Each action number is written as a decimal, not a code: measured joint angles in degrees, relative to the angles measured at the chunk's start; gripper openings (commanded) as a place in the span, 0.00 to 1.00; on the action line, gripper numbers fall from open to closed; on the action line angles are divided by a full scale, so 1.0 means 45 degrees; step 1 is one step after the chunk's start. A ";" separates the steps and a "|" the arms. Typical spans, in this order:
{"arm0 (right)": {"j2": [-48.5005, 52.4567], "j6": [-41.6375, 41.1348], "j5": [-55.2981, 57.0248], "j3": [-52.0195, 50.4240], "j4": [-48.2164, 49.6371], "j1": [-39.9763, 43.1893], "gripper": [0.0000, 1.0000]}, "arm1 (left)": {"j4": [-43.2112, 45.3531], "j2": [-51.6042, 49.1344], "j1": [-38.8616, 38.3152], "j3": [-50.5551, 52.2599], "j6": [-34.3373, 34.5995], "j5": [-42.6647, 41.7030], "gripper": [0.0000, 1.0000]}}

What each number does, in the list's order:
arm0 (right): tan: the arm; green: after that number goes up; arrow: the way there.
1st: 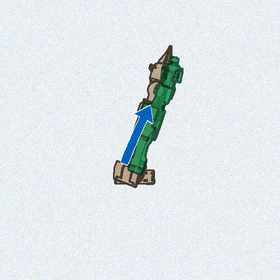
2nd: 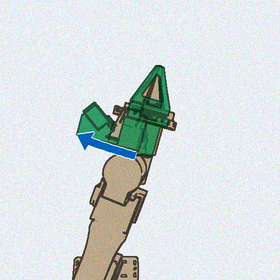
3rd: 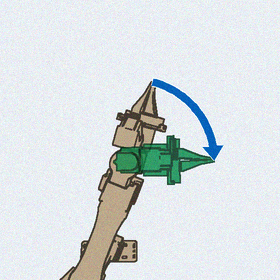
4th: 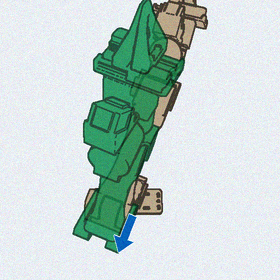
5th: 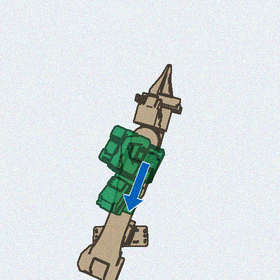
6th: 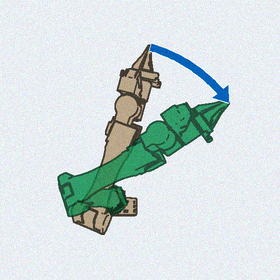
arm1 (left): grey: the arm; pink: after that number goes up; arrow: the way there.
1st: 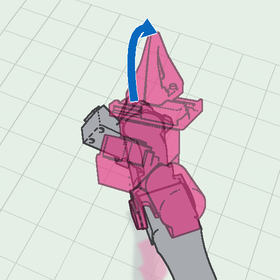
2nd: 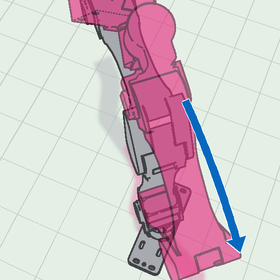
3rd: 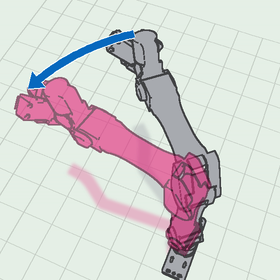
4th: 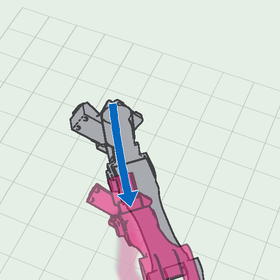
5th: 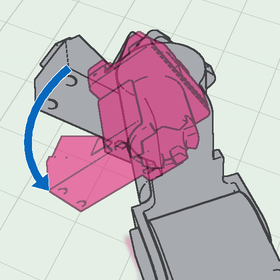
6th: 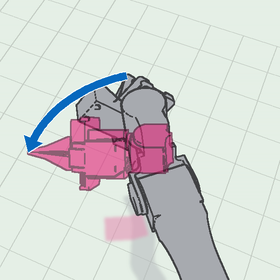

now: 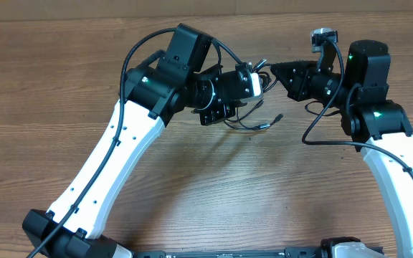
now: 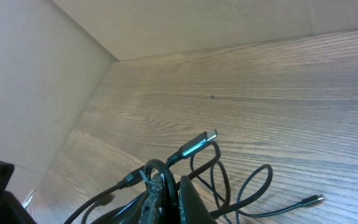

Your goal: Untangle cables

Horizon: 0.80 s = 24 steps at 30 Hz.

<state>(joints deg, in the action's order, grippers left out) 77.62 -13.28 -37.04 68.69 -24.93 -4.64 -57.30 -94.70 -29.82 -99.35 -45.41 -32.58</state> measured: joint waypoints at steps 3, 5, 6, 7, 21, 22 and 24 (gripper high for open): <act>0.0000 -0.0010 0.0403 0.0000 -0.0165 0.0000 0.06 | 0.0005 0.0000 0.0000 0.0000 0.0000 0.0000 0.04; 0.0005 -0.0039 0.0675 0.0000 -0.0374 0.0000 0.08 | 0.0005 0.0000 0.0000 0.0000 0.0000 -0.0034 0.04; 0.0005 -0.0039 0.0748 0.0000 -0.0403 0.0000 0.08 | 0.0000 0.0000 0.0000 0.0000 0.0000 -0.0044 0.04; 0.0005 -0.0044 0.0865 0.0000 -0.0461 0.0000 0.08 | 0.0005 0.0000 -0.0019 0.0000 0.0000 -0.0049 0.04; 0.0005 -0.0044 0.5328 0.0000 -0.3298 0.0024 0.06 | -0.0597 0.0000 0.0049 0.0000 0.0437 0.0199 0.04; 0.0005 -0.0044 0.5566 0.0000 -0.3483 0.0024 0.06 | -0.0573 0.0000 0.0053 0.0000 0.0491 0.0214 0.04; 0.0005 -0.0034 0.5824 0.0000 -0.3725 0.0024 0.13 | -0.0413 0.0000 0.0078 0.0000 0.0685 0.0262 0.04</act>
<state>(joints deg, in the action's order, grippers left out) 77.65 -13.43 -10.83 68.69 -41.69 -4.54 -59.16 -94.70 -29.47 -99.35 -42.33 -31.40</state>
